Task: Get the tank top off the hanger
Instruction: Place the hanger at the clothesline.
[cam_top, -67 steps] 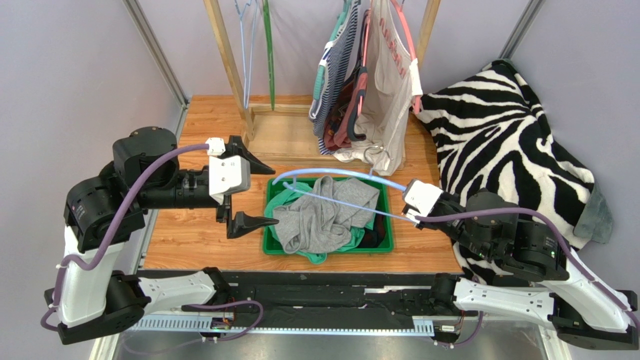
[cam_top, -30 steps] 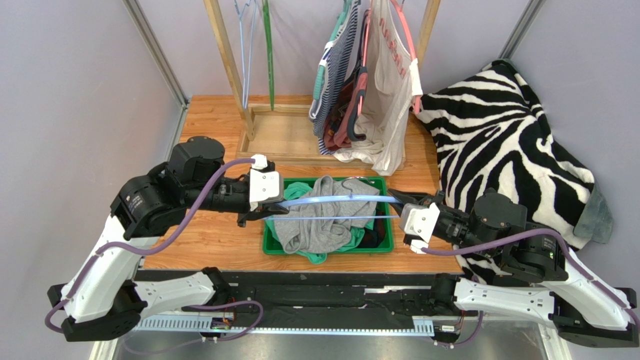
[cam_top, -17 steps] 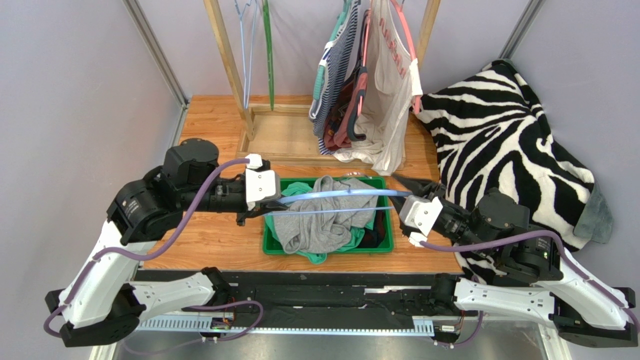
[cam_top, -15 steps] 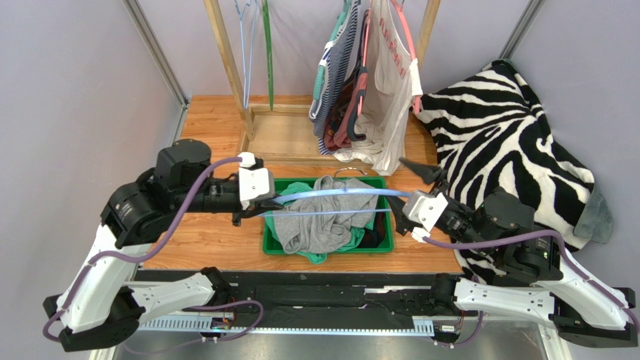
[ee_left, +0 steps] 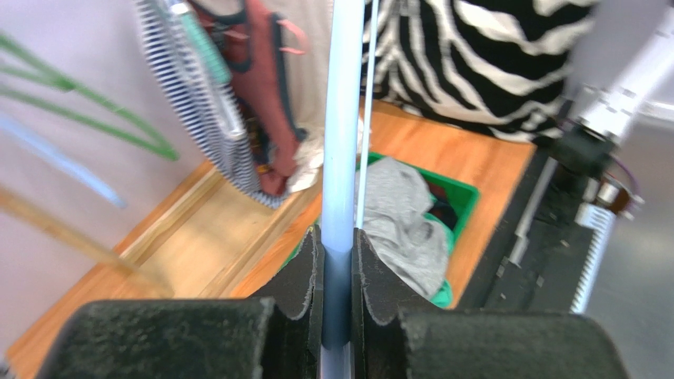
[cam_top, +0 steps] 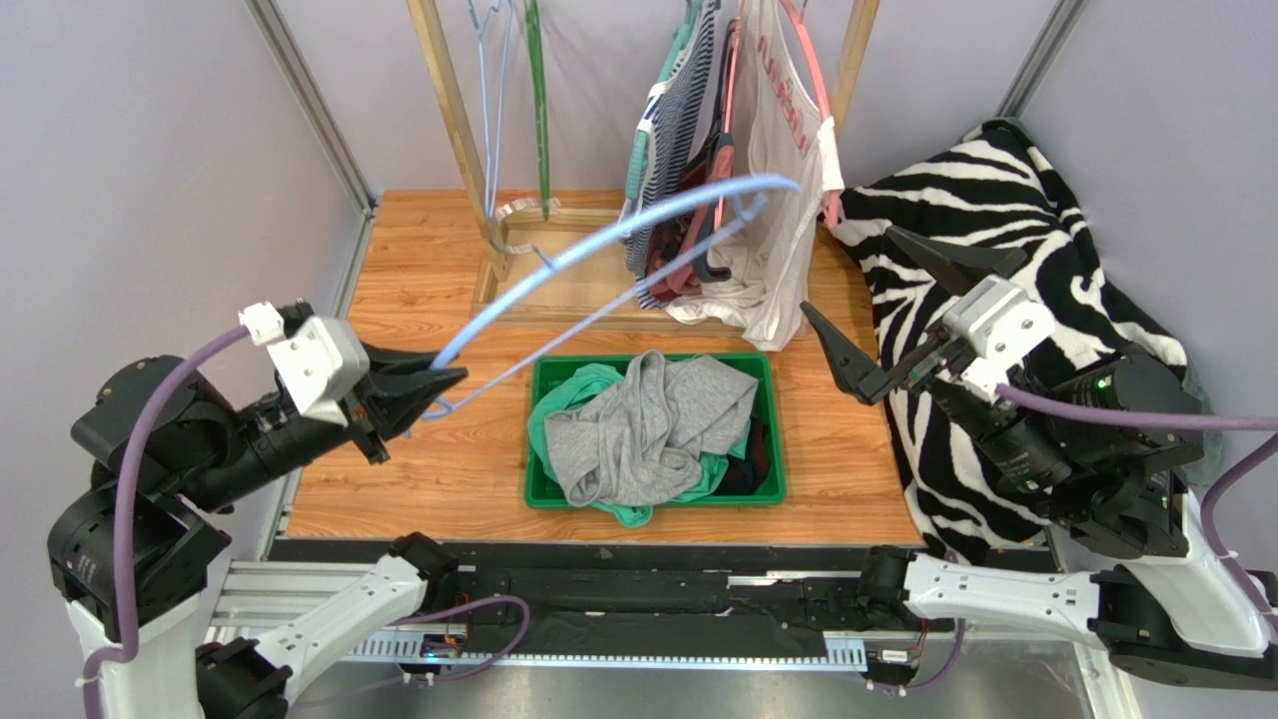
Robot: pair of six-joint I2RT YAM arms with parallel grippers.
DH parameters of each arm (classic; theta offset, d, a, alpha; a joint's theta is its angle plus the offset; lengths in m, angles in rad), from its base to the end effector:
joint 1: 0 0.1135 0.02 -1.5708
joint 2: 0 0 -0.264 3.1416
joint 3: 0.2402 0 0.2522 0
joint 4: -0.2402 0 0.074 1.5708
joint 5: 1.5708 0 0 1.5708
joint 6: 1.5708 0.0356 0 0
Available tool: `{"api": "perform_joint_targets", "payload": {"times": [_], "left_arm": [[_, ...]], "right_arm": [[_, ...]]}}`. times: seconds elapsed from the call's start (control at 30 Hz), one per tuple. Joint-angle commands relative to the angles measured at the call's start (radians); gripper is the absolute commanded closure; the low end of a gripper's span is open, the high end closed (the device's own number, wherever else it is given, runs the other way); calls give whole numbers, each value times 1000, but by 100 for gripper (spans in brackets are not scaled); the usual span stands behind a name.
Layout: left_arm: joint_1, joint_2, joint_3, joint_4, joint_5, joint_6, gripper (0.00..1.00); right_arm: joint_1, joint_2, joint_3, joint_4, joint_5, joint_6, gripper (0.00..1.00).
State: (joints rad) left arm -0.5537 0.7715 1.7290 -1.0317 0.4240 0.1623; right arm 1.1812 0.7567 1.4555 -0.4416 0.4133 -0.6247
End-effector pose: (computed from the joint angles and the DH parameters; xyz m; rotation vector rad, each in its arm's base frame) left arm 0.0168 -0.0276 0.5245 0.8847 1.4261 -0.6446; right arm 0.0436 0.0687 0.5254 -0.7965 1.0756 0.1998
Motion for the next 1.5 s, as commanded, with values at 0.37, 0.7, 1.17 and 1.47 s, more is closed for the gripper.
{"api": "perform_joint_targets", "payload": {"times": [0.37,0.7,1.17,1.47], "left_arm": [[60,248,214,206,-439,-377,100],[66,367,155,213,-548,-383,100],[69,347,-37,229,-714,-284,100],[93,304,-22,214,-794,-297,100]], "right_arm": [[-2,41,-29,-36,140,224,0],[-2,20,-78,-46,153,264,0],[-2,-7,-112,-34,153,270,0],[-2,50,-61,-58,220,289,0]]}}
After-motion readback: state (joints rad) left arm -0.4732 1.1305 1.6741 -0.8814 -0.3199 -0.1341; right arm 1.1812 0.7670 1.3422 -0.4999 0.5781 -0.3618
